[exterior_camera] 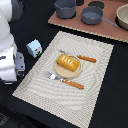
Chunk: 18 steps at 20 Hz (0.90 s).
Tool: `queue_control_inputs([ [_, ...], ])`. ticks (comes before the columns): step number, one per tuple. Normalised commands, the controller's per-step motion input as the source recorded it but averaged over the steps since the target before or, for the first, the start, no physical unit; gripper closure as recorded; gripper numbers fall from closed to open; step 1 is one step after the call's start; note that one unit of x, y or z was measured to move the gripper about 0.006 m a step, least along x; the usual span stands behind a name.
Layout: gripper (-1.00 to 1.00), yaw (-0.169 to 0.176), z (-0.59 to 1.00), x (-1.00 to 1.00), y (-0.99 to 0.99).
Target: Place the bread, butter, and milk from the table onto the serving area.
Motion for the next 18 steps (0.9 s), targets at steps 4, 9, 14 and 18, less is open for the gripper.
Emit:
queue_control_inputs([
  [4, 1.00, -0.054, 1.00, 0.89, 0.02],
  [9, 1.00, -0.036, 1.00, 0.96, 0.01],
  [14, 1.00, -0.030, 0.66, 0.99, -0.17],
  [18, 1.00, -0.013, 0.51, 1.00, -0.20],
])
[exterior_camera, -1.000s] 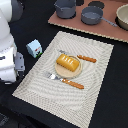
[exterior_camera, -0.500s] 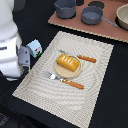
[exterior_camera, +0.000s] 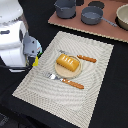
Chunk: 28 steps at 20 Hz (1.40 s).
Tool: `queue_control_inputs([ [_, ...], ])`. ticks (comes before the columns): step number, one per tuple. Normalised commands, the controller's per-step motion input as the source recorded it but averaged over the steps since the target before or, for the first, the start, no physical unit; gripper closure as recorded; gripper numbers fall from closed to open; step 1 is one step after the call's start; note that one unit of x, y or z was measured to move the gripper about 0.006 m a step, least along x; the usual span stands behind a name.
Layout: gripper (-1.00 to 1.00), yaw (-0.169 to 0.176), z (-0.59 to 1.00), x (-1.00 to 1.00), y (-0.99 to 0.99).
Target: Place the bread, butter, and milk from the table onto the serving area.
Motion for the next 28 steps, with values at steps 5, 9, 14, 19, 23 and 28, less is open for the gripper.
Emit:
queue_control_inputs([
  [5, 1.00, 0.000, 0.39, 1.00, -0.19],
  [9, 1.00, 0.000, 0.15, 1.00, -0.19],
  [14, 1.00, -0.001, 0.01, 1.00, -0.22],
  [19, 1.00, -0.026, -0.12, 1.00, -0.30],
  [23, 1.00, -0.048, -0.27, 0.75, -0.21],
  [28, -1.00, -0.042, -0.24, 0.51, -0.08],
])
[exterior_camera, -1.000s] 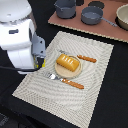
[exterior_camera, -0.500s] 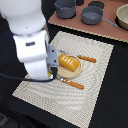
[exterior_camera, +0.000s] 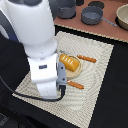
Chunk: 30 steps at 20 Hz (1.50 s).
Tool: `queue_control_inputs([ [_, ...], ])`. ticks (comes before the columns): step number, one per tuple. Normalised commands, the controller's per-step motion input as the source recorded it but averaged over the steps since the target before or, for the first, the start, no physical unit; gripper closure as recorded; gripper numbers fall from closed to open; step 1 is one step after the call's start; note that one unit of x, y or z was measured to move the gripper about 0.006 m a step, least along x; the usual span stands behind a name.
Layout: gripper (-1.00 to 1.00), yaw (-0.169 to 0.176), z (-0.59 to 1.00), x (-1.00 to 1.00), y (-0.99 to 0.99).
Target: Place the bread, butter, and milk from the table onto the serving area.
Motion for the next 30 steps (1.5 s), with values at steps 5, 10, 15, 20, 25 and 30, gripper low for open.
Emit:
queue_control_inputs([
  [5, -1.00, -0.088, 0.76, 0.12, 0.00],
  [10, -1.00, -0.109, 0.97, -0.07, 0.04],
  [15, -1.00, -0.066, 0.72, -0.51, 0.38],
  [20, -1.00, -0.014, 0.44, -0.71, 0.57],
  [25, -1.00, 0.000, 0.07, -0.66, 0.59],
  [30, -1.00, 0.000, -0.12, -0.64, 0.55],
])
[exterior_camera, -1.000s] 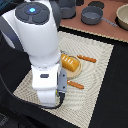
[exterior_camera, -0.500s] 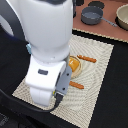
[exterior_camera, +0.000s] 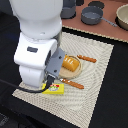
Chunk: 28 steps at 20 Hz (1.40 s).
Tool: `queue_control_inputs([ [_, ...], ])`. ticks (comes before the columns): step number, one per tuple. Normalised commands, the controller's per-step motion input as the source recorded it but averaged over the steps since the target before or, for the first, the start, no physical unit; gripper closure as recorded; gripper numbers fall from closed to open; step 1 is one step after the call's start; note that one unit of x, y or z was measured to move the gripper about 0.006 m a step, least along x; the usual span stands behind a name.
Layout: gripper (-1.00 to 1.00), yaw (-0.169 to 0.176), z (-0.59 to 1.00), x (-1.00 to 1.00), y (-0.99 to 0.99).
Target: Place the bread, butter, and milk from the table onto the serving area.
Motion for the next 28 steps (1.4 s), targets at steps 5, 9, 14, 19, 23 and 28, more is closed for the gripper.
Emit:
queue_control_inputs([
  [5, -1.00, 0.000, 0.00, -0.70, 0.57],
  [9, -1.00, -0.025, 0.10, -0.57, 0.50],
  [14, -1.00, -0.057, 0.01, -0.48, 0.46],
  [19, -1.00, -0.001, 0.00, -0.70, 0.62],
  [23, -1.00, 0.024, -0.02, -0.71, 0.67],
  [28, -1.00, 0.033, -0.01, -0.67, 0.68],
])
